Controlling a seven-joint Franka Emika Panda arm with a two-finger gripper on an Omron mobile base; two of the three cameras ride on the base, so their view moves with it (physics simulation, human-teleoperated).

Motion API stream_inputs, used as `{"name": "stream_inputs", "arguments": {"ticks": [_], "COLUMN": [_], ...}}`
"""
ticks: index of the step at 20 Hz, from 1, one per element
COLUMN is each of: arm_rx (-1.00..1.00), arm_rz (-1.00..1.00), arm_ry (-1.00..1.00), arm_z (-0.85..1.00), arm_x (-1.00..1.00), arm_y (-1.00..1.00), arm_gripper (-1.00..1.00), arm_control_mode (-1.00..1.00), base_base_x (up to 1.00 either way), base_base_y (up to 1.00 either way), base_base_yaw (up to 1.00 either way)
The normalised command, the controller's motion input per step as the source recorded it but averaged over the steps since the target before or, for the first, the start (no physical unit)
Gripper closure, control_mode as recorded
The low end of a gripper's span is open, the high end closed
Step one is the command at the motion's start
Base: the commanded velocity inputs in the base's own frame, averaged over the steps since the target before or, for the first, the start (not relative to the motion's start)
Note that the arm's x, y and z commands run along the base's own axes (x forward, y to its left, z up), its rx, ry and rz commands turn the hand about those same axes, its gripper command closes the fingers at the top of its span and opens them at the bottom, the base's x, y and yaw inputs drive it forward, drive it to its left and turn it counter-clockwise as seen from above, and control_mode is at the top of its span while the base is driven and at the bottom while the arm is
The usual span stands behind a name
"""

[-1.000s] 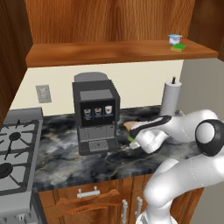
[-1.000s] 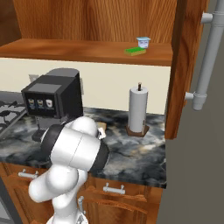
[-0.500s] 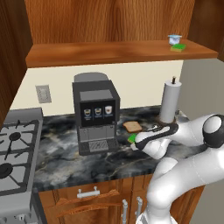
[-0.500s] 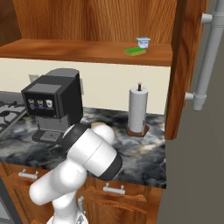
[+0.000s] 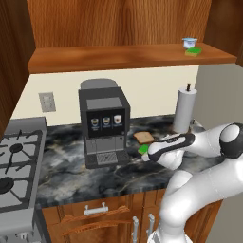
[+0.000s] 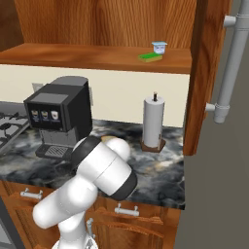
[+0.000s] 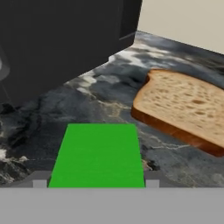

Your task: Pick the sponge and sponge from the cabinet and place them on the counter.

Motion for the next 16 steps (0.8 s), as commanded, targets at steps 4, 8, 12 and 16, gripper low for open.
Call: {"name": "stream_inputs", "arguments": {"ticks": [4, 8, 12, 16], "arm_rx": [0.0, 0.01, 0.01, 0.03], "arm_rz": [0.0, 0.0, -0.01, -0.05], "arm_ry": [-0.02, -0.05, -0.01, 0.0], "arm_z": [0.06, 0.3, 0.38, 0.58], "arm_x": [-0.08, -0.21, -0.15, -0.16], "arm_y": [0.0, 0.0, -0.03, -0.05], "arm_gripper": [-1.0, -1.0, -1.0, -1.0], "arm_control_mode": [-1.0, -1.0, -1.0, -1.0], "base_base_x": [0.0, 0.0, 0.0, 0.0], "base_base_y": [0.0, 0.0, 0.0, 0.0], "base_base_yaw": [0.0, 0.0, 0.0, 0.0]}}
